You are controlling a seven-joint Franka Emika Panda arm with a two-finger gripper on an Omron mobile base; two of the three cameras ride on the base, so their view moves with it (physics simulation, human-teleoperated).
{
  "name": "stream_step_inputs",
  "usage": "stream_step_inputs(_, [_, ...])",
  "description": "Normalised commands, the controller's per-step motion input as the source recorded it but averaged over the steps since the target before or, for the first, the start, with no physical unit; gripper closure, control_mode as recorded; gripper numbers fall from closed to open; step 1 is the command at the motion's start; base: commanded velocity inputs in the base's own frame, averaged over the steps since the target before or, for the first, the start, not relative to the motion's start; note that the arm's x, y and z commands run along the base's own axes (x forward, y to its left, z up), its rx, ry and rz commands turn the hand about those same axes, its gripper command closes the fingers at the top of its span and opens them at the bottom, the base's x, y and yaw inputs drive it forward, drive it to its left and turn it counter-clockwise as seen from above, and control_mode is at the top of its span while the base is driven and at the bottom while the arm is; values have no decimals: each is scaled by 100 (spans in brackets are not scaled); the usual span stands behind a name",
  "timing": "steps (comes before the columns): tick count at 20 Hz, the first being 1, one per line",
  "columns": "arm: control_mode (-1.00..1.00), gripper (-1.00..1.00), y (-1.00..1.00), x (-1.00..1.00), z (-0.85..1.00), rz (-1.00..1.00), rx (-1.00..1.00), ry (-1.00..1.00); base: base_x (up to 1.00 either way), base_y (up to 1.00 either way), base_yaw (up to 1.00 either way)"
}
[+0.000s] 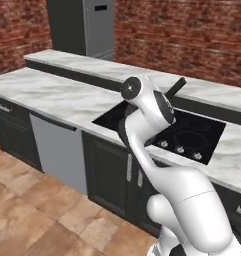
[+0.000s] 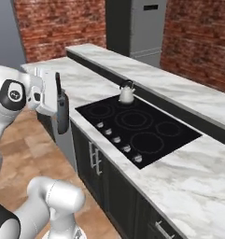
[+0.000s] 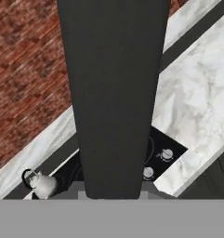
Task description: Pick the pan from the cabinet and place it on the stove. Then turn on the stove burner for the pan.
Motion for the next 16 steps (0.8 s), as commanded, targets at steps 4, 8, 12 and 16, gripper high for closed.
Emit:
stream_step_inputs(4, [100, 100, 0, 0, 0, 0, 0, 0, 31, 56, -51])
stream_step_inputs(8, [100, 100, 0, 0, 0, 0, 0, 0, 35, 65, -47])
stream_step_inputs(12, [100, 100, 0, 0, 0, 0, 0, 0, 36, 54, -46])
stream_step_inputs(16, [100, 100, 0, 0, 0, 0, 0, 0, 30, 53, -47])
